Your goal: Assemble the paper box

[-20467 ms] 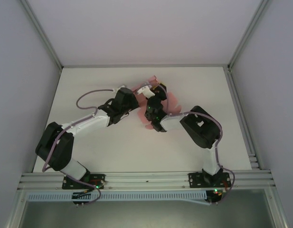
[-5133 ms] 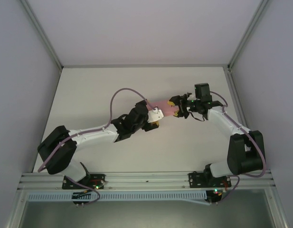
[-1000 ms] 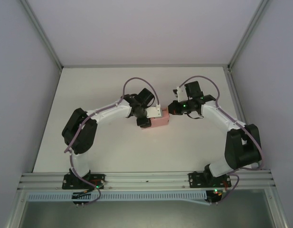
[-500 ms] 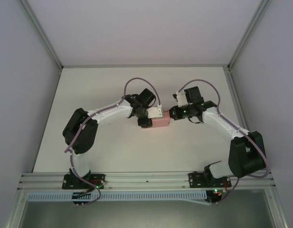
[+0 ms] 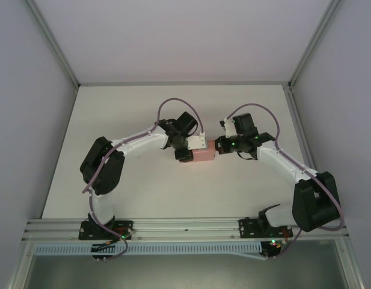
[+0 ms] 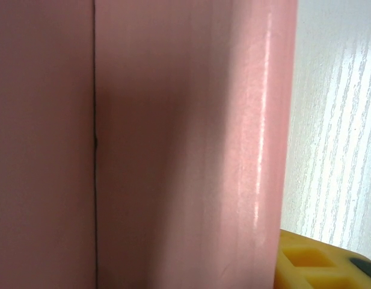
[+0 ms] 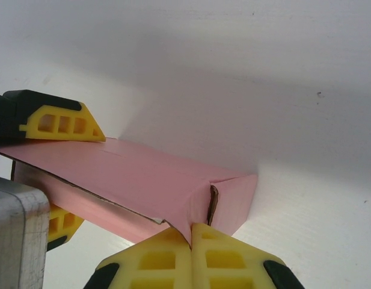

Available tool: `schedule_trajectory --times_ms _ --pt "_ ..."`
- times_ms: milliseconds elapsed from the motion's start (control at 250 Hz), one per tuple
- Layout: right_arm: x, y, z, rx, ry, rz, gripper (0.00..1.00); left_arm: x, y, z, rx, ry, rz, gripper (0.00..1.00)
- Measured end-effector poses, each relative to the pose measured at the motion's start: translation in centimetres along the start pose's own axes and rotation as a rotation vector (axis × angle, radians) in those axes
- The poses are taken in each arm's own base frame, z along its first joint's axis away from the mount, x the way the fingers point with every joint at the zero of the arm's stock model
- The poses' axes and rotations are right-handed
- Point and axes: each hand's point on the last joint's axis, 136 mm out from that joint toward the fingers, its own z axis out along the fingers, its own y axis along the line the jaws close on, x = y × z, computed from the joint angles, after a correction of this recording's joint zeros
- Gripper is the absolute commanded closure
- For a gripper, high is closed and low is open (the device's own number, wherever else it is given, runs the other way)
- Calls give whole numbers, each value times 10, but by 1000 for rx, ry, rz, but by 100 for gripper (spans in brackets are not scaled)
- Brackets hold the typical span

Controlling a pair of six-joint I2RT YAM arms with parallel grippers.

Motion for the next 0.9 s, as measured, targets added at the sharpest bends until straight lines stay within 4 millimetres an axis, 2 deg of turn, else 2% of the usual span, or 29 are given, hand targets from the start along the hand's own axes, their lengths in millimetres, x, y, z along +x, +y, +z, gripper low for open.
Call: schedule_trajectory --times_ms 427,619,631,643,651,811,902 --pt "-3 -7 7 68 -45 29 100 -2 2 0 -2 -4 -20 48" --pt "-3 -12 6 135 -55 33 100 -7 5 -3 -12 -17 -37 19" --pt "-3 -12 6 140 -55 34 100 -8 5 -3 -12 -19 -45 16" --pt "-3 -12 6 146 -56 33 100 -8 6 -4 -14 -21 -42 4" --pt "-3 -13 6 150 -56 33 100 -9 6 -4 -15 -22 -41 1" --pt "0 -13 3 223 -44 46 100 -16 12 -10 -47 -42 -83 0" --pt "1 -11 0 251 -38 57 100 -23 15 -24 -78 -71 -102 0"
